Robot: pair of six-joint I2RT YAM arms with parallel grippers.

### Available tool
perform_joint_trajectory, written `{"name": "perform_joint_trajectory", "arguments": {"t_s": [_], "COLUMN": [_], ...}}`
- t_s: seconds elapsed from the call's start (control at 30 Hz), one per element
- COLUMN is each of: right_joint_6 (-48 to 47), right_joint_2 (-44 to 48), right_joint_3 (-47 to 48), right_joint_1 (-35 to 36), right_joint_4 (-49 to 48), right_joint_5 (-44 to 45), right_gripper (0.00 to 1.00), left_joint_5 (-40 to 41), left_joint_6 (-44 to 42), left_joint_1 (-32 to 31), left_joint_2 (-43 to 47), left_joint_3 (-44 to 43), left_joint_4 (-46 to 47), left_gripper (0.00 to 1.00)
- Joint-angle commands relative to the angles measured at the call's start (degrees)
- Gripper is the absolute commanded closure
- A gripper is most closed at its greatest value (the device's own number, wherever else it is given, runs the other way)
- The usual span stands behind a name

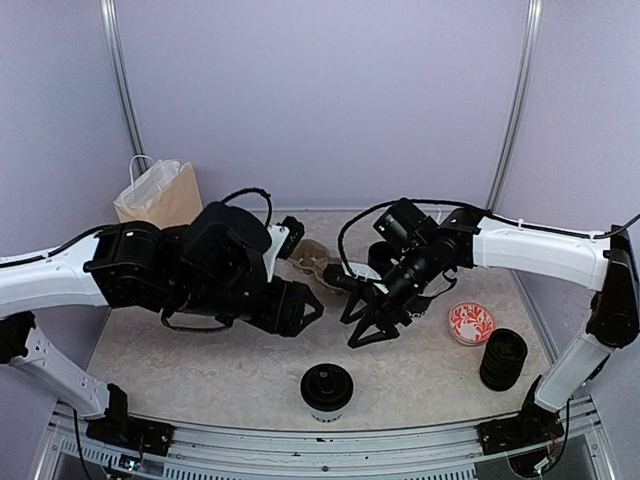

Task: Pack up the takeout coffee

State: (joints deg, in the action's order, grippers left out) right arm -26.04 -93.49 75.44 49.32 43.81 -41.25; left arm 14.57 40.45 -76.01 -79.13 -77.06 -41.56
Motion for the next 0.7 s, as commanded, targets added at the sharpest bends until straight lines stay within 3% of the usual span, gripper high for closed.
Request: {"name": "perform_joint_trajectory", "arguments": {"t_s": [0.0,0.03,0.13,0.33,0.47,0.6,0.67], "right_joint_6": [-9.3,-11.6,-16.46,-18.87,-19.06,-19.83,-20.37], "right_joint_2": [6.12,7.51,11.11,7.12,4.19,1.77,0.3], "right_joint_3": [-0.44,-1.19,-3.23,0.5,1.52,2.78,3.84], "right_joint_1": [-0.37,-0.37,-0.08,3.53,6.59,9.93,11.61], "right_joint_4": [1.49,0.16,-1.8,0.29,0.61,2.22,3.25], "right_joint_5": [-2.28,-1.5,0.92,6.03,9.79,13.11,14.89], "right_gripper": [0.33,0.31,0.24,0.18,0.16,0.13,0.13], "left_joint_5": [13.11,15.42,24.12,15.42,13.18,24.32,17.84], "left_joint_6": [-13.31,-17.7,-29.55,-49.4,-48.06,-41.0,-43.11], "left_joint_1": [6.4,8.05,12.75,21.89,24.09,26.49,28.46], "left_joint_2": [0.39,0.71,3.23,7.68,6.38,3.47,1.76], "left_joint_3": [-9.16,-9.95,-9.04,3.54,5.21,6.12,4.98], "left_joint_4": [-4.22,-1.46,11.78,45.6,46.22,43.68,38.6], "left_gripper": [0.14,0.03,0.01,0.01,0.01,0.01,0.01]}}
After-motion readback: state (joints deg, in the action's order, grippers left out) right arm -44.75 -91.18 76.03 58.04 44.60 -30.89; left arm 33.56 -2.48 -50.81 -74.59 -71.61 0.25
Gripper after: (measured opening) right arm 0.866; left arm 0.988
